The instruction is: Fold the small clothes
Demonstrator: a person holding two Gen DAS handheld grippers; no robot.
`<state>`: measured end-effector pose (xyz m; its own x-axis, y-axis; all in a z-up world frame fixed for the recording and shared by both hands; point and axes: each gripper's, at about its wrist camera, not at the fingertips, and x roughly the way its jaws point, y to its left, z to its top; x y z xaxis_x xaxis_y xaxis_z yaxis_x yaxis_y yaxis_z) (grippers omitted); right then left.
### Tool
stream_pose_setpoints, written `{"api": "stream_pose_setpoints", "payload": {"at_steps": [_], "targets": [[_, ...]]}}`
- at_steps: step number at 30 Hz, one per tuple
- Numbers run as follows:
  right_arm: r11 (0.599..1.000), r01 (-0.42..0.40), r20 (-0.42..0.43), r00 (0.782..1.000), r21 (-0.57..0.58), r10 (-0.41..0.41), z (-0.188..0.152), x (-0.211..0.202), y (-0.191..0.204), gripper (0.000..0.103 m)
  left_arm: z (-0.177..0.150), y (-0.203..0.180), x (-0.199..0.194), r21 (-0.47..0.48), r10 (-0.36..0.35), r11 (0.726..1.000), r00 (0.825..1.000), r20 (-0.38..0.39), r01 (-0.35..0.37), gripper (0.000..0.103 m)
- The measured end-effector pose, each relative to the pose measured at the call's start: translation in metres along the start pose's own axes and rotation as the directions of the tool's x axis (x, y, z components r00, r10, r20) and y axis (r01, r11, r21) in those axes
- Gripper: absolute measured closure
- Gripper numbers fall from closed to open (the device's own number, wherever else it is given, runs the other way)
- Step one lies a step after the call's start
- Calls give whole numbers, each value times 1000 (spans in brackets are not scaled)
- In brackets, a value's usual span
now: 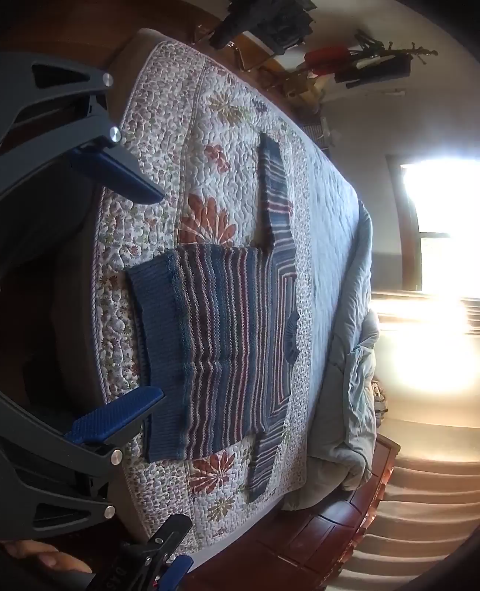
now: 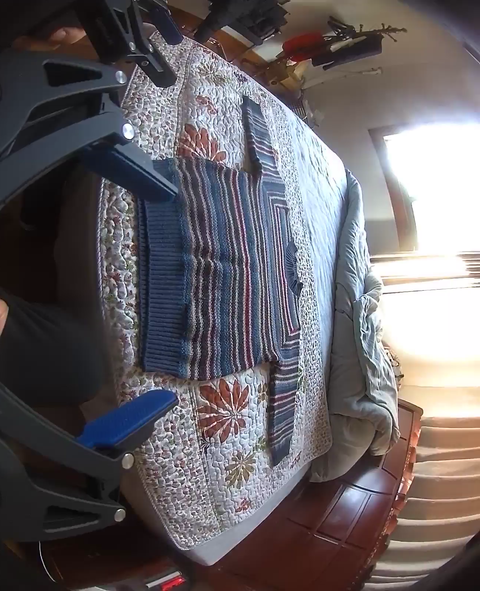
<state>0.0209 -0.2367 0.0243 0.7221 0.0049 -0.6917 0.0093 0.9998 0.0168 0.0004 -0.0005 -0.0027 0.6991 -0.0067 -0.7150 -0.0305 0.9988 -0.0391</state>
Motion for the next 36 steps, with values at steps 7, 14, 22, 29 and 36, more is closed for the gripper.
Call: {"api": "stream_pose_setpoints", "payload": {"at_steps": [7,14,22,29,36], "targets": [[1000,-1,-2,1000,-1,1,-2,0,-2,3,0,0,0,0,0,1000,1000,-2,0,4],[1000,2,-5,1000,-7,-2,-2,2,2,3,0,1,0,0,-2,1000,1000,0,2,4],[1000,2,-1,1000,-13,-2,1,0,4,3,2,2,0,-1,-2,1000,1000,5,2,4],[1000,3,0,1000,-14,-3,3,-1,5,3,5,2,-3,0,1,1000,1000,8,-1,4],[1000,4,-1,1000,-16,-4,4,-1,5,3,11,2,-7,3,-1,1000,1000,12,1,4]]}}
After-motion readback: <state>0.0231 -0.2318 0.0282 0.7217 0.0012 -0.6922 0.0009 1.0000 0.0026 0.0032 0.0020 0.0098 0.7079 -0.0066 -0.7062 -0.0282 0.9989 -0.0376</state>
